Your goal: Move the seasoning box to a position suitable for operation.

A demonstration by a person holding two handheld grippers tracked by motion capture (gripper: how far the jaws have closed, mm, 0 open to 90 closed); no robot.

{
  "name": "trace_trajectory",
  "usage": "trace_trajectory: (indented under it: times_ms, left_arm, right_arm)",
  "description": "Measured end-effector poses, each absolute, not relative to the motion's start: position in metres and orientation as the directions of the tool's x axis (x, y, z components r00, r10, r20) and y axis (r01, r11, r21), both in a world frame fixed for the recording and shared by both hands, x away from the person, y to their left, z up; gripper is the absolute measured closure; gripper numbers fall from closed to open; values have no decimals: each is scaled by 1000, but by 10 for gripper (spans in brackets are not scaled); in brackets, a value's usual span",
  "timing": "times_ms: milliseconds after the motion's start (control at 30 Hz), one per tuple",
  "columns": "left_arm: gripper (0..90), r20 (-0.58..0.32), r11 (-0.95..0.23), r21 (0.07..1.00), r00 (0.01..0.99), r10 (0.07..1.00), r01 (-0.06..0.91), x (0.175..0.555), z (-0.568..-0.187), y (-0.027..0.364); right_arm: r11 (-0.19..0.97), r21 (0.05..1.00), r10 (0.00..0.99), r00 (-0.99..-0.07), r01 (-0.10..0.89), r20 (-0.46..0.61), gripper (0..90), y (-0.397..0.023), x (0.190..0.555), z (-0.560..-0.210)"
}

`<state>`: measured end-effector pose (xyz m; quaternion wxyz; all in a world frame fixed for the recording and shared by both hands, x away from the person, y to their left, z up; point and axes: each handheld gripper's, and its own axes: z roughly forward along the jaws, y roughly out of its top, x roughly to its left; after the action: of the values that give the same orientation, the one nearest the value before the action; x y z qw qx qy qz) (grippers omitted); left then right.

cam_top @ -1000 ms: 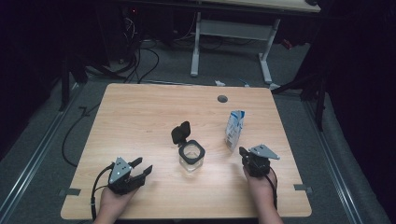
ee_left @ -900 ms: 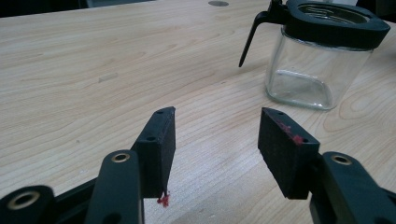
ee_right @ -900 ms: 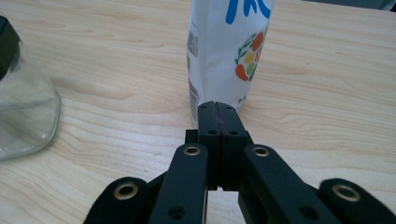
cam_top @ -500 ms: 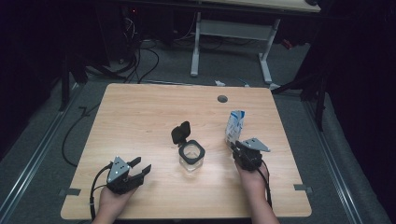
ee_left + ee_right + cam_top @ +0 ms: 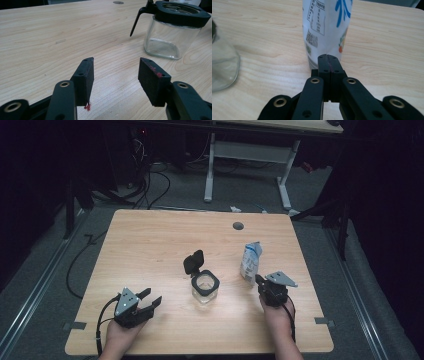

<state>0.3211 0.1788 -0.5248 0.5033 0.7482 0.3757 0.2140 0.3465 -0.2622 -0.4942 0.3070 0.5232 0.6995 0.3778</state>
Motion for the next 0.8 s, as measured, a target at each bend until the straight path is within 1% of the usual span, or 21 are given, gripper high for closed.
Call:
trace_trajectory:
  times_ms: [133, 167, 233, 267, 367, 433, 567, 633, 700, 800]
  left_arm:
    - [469, -53, -219, 912, 629, 775, 347, 321, -525, 178]
    - [469, -55, -218, 911, 629, 775, 349, 321, -525, 177]
    - [469, -53, -219, 912, 629, 775, 347, 321, -525, 176]
    - [469, -53, -219, 912, 629, 775, 346, 321, -525, 176]
    - [469, -52, -219, 912, 629, 775, 346, 320, -525, 176]
    - [469, -52, -220, 912, 628, 776, 347, 321, -525, 176]
    - [469, -54, -219, 911, 628, 777, 349, 321, -525, 179]
    - [469, -57, -211, 914, 624, 780, 347, 321, -525, 179]
    - [469, -57, -212, 913, 624, 779, 348, 322, -525, 180]
    - [469, -53, -215, 913, 624, 779, 347, 321, -525, 179]
  right_arm:
    - [151, 853, 959, -283, 500, -4, 900, -272, 334, -495]
    - [144, 852, 958, -287, 503, 7, 855, -274, 333, -495]
    - [140, 855, 955, -296, 500, 17, 738, -277, 333, -495]
    - [135, 850, 959, -284, 510, 17, 691, -277, 333, -495]
    - [145, 845, 956, -292, 515, 14, 626, -275, 336, -495]
    - [153, 838, 953, -303, 523, 16, 556, -274, 339, -495]
    - [152, 834, 952, -305, 531, 21, 539, -272, 344, -494]
    - [137, 838, 952, -304, 528, 37, 510, -273, 347, -494]
    - [129, 840, 957, -288, 528, 34, 505, -272, 348, -494]
    - [152, 835, 957, -290, 528, 9, 505, -271, 351, -494]
